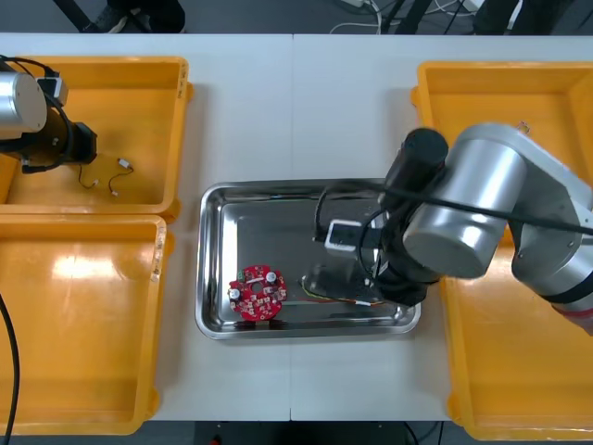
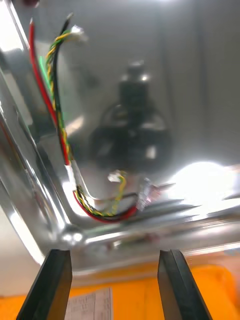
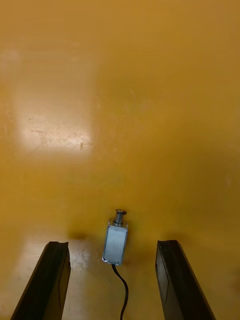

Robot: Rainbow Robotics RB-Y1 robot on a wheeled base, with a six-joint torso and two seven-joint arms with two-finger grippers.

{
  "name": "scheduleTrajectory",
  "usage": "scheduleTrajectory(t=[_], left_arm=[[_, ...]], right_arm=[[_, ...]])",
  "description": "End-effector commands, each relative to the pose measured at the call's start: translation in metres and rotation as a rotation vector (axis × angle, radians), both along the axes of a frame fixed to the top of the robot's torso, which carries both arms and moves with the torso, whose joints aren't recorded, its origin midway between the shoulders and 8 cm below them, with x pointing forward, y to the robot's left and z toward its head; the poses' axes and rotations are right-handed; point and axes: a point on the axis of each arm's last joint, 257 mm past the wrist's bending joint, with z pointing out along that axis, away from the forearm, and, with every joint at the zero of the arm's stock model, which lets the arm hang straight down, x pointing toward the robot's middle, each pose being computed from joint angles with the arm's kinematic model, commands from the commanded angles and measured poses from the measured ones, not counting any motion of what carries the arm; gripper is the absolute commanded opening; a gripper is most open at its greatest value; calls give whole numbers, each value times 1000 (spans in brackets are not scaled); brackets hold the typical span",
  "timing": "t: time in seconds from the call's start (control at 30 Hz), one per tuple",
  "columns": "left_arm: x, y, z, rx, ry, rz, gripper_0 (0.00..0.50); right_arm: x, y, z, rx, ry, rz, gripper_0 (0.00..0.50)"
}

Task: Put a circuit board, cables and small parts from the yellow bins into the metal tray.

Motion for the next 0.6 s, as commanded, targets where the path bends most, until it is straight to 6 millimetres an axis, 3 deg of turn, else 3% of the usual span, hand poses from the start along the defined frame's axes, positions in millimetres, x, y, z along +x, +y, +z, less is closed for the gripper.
scheduleTrajectory(t=[0.03,0.27,0.33,0.37,0.4,0.43,0.57,0.6], left_arm=[[17,13,33,79,-52,-54,500],[16,10,30,69,-46,-65,495],[16,9,29,68,-44,-69,273],[16,9,29,66,-44,-71,194],[16,8,27,64,-41,-75,31],[15,7,26,63,-40,-76,2],[15,7,27,62,-40,-78,0],[15,7,26,60,-39,-78,0]], right_arm=[[21,14,70,89,-76,-1,500],[46,1,124,249,-137,-103,500],[53,-8,137,279,-160,-136,500],[54,-12,140,285,-165,-145,500],[58,-20,148,294,-181,-165,500],[60,-24,151,296,-185,-175,500],[71,-46,166,299,-216,-231,500],[78,-61,176,315,-223,-277,500]])
